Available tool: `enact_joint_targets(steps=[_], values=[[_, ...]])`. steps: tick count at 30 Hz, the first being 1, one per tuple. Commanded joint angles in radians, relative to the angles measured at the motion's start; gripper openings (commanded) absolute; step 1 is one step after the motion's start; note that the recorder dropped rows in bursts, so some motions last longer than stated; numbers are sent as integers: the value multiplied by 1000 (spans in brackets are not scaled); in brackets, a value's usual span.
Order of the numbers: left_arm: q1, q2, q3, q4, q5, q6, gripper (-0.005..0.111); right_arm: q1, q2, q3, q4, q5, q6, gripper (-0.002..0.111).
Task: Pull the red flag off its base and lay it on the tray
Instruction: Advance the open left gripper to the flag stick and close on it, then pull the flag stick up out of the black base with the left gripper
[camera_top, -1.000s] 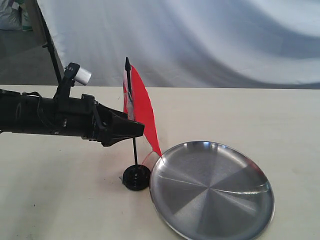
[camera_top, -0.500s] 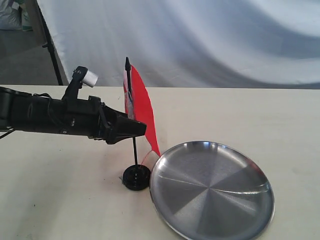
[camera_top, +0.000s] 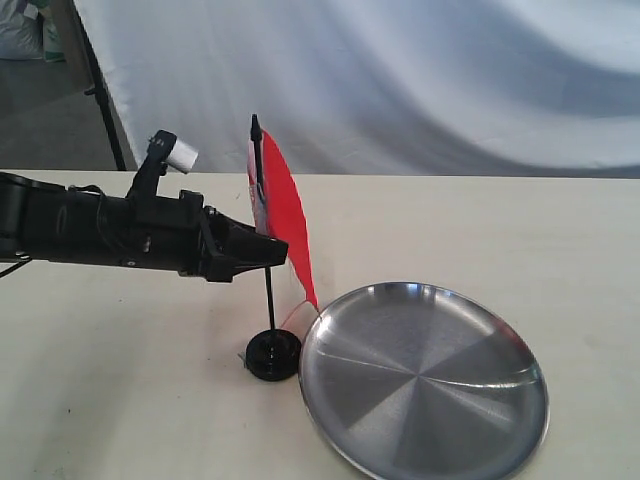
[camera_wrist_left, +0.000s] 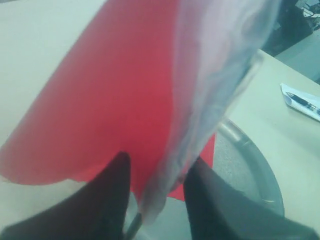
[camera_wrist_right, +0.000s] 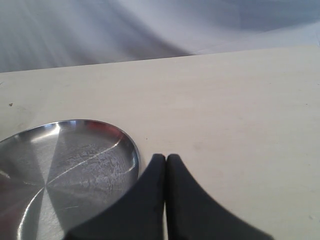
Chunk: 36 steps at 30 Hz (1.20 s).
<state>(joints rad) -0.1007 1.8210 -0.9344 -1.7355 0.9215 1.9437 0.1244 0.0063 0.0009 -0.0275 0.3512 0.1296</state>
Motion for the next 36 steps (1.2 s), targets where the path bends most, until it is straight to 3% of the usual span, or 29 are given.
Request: enact_joint_targets(steps=[1, 5, 11, 19, 29, 36], values=[[-8, -2, -8, -9, 6, 6, 18, -2, -6, -1, -7, -6, -2, 0], [-8, -2, -8, -9, 6, -28, 1, -2, -6, -1, -7, -6, -2, 0], [-8, -2, -8, -9, 25, -63, 0, -2, -6, -1, -7, -6, -2, 0], [-8, -8, -67, -9, 168, -61, 0, -2, -6, -1, -7, -6, -2, 0], [-8, -25, -114, -9, 299, -214, 0, -2, -6, -1, -7, -6, -2, 0], [-78, -14, -114, -9, 261, -273, 0, -2, -6, -1, -7, -6, -2, 0]])
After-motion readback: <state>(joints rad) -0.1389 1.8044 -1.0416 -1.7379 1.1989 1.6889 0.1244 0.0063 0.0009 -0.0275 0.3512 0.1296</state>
